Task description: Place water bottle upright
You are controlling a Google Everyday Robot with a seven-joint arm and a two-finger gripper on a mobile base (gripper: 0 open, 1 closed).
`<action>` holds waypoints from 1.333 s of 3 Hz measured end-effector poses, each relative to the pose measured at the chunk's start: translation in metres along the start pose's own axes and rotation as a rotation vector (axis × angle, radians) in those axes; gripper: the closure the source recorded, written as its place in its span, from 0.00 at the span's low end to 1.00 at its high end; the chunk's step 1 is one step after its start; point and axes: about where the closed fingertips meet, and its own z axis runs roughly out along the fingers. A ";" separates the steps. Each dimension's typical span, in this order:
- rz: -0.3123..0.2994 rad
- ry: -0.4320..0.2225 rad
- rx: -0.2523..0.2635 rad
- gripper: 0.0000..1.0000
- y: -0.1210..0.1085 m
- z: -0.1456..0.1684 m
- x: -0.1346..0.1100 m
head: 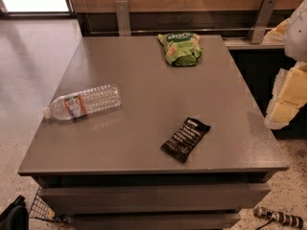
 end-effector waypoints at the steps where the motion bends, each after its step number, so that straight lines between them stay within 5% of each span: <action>1: -0.001 0.000 0.002 0.00 -0.001 0.000 0.000; 2: -0.061 -0.008 0.078 0.00 -0.034 -0.014 -0.017; 3: -0.176 -0.071 0.141 0.00 -0.071 -0.020 -0.059; 4: -0.293 -0.167 0.155 0.00 -0.086 -0.011 -0.110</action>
Offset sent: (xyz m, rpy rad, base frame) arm 0.0783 0.0117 0.0636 -0.0731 -0.1980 0.1095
